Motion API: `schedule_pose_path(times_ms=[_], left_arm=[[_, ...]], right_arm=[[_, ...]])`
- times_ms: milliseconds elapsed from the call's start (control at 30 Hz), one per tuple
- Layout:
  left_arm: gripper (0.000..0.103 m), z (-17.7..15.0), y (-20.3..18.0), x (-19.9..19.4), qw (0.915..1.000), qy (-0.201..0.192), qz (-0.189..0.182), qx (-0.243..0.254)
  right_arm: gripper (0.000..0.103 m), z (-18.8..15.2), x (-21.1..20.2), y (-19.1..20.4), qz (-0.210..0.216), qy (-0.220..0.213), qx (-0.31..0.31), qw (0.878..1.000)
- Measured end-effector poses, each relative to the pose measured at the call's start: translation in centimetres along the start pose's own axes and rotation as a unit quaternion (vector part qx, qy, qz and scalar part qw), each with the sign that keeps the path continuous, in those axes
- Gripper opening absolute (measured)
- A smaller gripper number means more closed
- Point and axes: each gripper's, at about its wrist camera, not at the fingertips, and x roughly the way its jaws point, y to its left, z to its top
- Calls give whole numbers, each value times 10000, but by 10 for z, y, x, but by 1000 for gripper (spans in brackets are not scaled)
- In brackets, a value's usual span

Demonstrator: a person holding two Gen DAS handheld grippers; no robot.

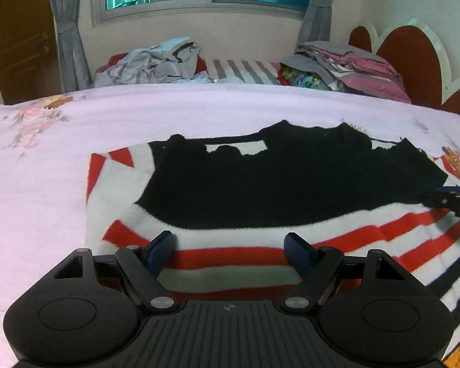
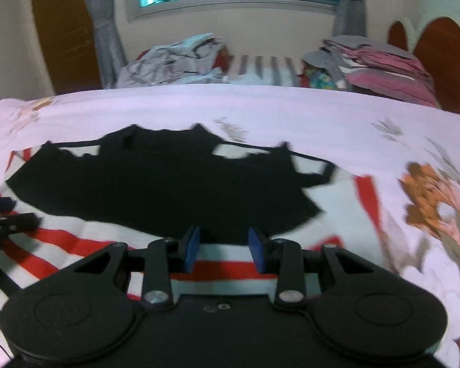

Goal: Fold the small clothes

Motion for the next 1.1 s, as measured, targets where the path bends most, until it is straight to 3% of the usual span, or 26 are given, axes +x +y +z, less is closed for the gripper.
schedule_pose_path(times_ms=[233,600,867,1100], left_arm=[[79,-7,8,-16,9998,-3,159,-139],[79,-34,-12,-52,9997,-60,-224,-45],[79,-62,4,-59,9999,-7,-149,85],[79,-55,7,-64,9997,132,-150,-168]], right_arm=[[36,-7,-13,-4,-125,-41,194,9997],[37,-26,-44,59,676,-119,-24,9976],[38,-49,-49,57,440,-113,-441,9980],[38,-56,-57,46,436,-101,-318,9985]])
